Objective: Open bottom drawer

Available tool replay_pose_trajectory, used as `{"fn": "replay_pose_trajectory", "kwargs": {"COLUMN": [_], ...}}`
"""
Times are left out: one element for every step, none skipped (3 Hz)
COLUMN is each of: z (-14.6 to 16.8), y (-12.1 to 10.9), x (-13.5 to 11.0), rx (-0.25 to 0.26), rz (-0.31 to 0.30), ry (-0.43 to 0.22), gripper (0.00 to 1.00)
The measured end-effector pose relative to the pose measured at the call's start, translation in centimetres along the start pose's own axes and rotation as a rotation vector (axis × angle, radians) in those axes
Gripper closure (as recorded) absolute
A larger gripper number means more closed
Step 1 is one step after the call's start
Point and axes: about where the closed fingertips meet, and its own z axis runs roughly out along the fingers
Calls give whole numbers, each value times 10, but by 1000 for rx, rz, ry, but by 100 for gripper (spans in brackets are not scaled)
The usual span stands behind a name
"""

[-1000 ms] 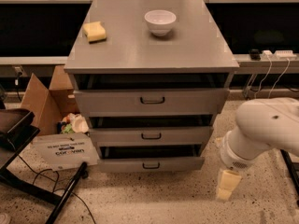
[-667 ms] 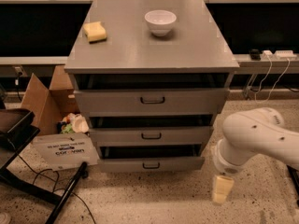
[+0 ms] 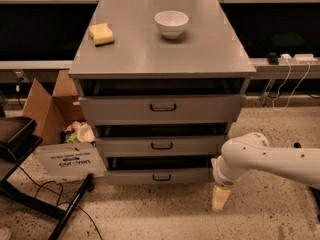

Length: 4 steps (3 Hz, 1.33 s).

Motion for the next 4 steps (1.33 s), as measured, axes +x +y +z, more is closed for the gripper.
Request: {"fn": "replay_pose_trajectory", "kwargs": {"z": [56, 53, 55, 102], "y": [-24, -20, -21, -40], "x": [-16, -15, -14, -4], "rx": [-37, -38, -40, -70], "rz": [-34, -33, -33, -26], "ry": [-33, -30, -30, -27], "gripper": [0, 0, 0, 0]}}
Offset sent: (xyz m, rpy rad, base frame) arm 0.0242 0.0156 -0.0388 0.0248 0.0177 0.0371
